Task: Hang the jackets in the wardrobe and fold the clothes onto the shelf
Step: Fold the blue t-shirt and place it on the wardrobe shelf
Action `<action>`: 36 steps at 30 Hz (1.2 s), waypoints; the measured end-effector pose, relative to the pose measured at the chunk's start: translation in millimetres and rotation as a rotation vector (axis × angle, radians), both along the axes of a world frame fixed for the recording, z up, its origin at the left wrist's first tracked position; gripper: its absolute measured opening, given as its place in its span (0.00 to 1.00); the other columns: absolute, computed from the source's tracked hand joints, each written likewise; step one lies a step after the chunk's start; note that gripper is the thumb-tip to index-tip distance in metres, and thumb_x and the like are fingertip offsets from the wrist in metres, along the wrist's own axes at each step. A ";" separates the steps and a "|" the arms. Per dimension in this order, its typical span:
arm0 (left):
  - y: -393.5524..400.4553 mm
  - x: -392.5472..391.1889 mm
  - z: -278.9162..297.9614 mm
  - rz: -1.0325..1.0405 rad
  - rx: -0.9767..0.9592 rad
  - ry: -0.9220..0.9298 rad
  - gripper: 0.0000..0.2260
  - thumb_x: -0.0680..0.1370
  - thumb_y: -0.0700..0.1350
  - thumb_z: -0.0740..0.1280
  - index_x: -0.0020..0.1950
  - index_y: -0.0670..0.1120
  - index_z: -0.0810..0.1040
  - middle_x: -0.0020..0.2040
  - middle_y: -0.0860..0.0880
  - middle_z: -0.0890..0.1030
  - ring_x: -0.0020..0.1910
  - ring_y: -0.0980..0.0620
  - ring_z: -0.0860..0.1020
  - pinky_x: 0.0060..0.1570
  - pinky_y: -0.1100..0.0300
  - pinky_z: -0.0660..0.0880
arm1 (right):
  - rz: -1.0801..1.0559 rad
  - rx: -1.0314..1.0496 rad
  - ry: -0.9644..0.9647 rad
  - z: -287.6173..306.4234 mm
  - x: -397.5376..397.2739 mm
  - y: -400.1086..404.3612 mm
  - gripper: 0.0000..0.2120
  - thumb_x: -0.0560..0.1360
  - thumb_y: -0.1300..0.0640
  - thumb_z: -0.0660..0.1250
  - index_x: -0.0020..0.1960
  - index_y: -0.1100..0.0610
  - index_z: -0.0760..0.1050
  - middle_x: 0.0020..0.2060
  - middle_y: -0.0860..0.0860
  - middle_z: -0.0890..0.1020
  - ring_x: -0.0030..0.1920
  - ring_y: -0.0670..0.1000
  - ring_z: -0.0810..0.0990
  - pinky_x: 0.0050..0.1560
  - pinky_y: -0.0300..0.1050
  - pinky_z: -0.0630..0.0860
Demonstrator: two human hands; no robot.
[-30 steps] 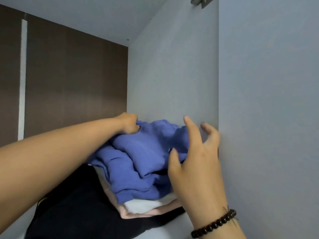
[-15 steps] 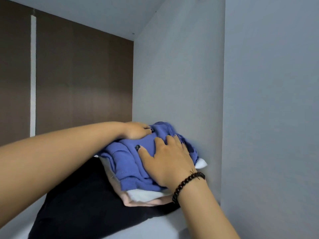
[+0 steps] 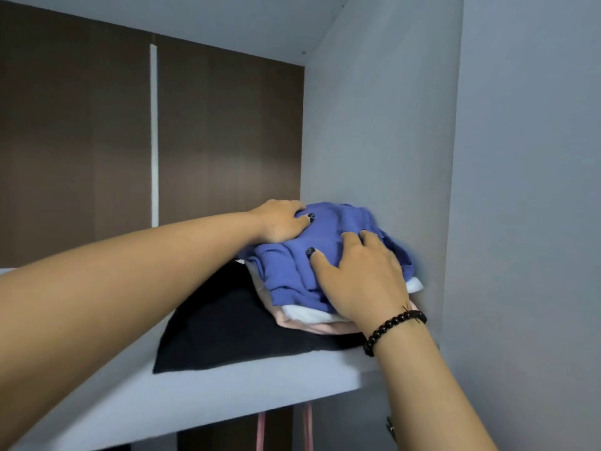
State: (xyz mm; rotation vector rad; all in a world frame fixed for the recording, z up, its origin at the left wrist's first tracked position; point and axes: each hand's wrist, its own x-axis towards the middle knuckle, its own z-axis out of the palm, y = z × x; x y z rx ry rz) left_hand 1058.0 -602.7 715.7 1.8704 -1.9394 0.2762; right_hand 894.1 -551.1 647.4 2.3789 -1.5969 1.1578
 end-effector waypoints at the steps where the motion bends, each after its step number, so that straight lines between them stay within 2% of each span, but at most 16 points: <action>1: 11.2 1.6 1.7 0.009 -0.011 0.000 0.22 0.82 0.56 0.55 0.73 0.48 0.67 0.69 0.47 0.72 0.66 0.46 0.71 0.65 0.55 0.67 | 0.003 -0.010 -0.011 1.4 -1.2 5.2 0.30 0.77 0.39 0.56 0.71 0.58 0.64 0.70 0.56 0.66 0.71 0.58 0.63 0.71 0.55 0.60; 6: 77.1 5.2 8.6 0.061 -0.045 -0.010 0.21 0.82 0.55 0.55 0.72 0.48 0.68 0.70 0.47 0.72 0.68 0.46 0.70 0.66 0.55 0.66 | 0.015 -0.038 -0.044 9.9 -7.3 45.2 0.26 0.77 0.44 0.60 0.70 0.58 0.64 0.69 0.56 0.66 0.68 0.59 0.66 0.67 0.57 0.65; 10: 139.7 7.0 3.0 0.093 -0.094 0.033 0.20 0.82 0.54 0.56 0.71 0.48 0.70 0.69 0.48 0.74 0.67 0.47 0.71 0.62 0.59 0.65 | 0.061 -0.037 -0.062 9.6 -8.2 91.6 0.24 0.77 0.47 0.60 0.68 0.58 0.66 0.68 0.56 0.68 0.66 0.59 0.68 0.64 0.55 0.68; 13: 194.2 8.3 -15.3 0.109 -0.107 0.069 0.19 0.82 0.54 0.56 0.69 0.48 0.71 0.66 0.47 0.76 0.64 0.47 0.73 0.57 0.61 0.66 | 0.098 -0.029 -0.068 2.8 -7.8 135.5 0.21 0.77 0.48 0.61 0.64 0.59 0.69 0.64 0.57 0.70 0.61 0.60 0.72 0.58 0.53 0.72; 16: 252.2 7.3 -33.5 0.127 -0.083 0.105 0.18 0.82 0.54 0.56 0.68 0.48 0.72 0.66 0.47 0.75 0.64 0.46 0.72 0.59 0.58 0.68 | 0.144 -0.009 -0.050 -7.6 -9.7 183.0 0.18 0.76 0.48 0.62 0.59 0.60 0.70 0.60 0.57 0.73 0.56 0.60 0.74 0.54 0.52 0.74; 20: 324.6 8.7 -53.8 0.173 -0.068 0.157 0.17 0.82 0.53 0.56 0.68 0.47 0.72 0.66 0.47 0.75 0.64 0.47 0.72 0.59 0.57 0.69 | 0.178 0.032 0.015 -22.1 -13.6 237.7 0.20 0.76 0.46 0.62 0.61 0.58 0.69 0.61 0.56 0.72 0.58 0.58 0.74 0.54 0.51 0.75; 24: 394.9 8.9 -62.1 0.248 -0.073 0.185 0.19 0.81 0.54 0.56 0.69 0.48 0.71 0.68 0.47 0.74 0.66 0.46 0.71 0.59 0.57 0.67 | 0.261 0.060 0.045 -29.1 -18.5 288.4 0.22 0.77 0.47 0.62 0.66 0.58 0.68 0.65 0.55 0.71 0.63 0.57 0.72 0.59 0.51 0.74; 30: 481.3 4.4 -61.1 0.365 -0.117 0.179 0.18 0.81 0.55 0.56 0.68 0.48 0.71 0.67 0.47 0.74 0.64 0.46 0.72 0.57 0.58 0.67 | 0.390 0.063 0.083 -31.0 -15.3 346.9 0.21 0.77 0.48 0.62 0.66 0.57 0.68 0.63 0.54 0.71 0.58 0.54 0.75 0.53 0.47 0.75; 36: 564.7 2.7 -67.1 0.541 -0.134 0.171 0.20 0.81 0.57 0.55 0.70 0.49 0.70 0.69 0.46 0.73 0.67 0.46 0.71 0.65 0.53 0.69 | 0.589 0.071 0.146 -33.7 4.8 394.7 0.21 0.77 0.47 0.62 0.65 0.57 0.69 0.62 0.54 0.72 0.58 0.54 0.75 0.57 0.51 0.75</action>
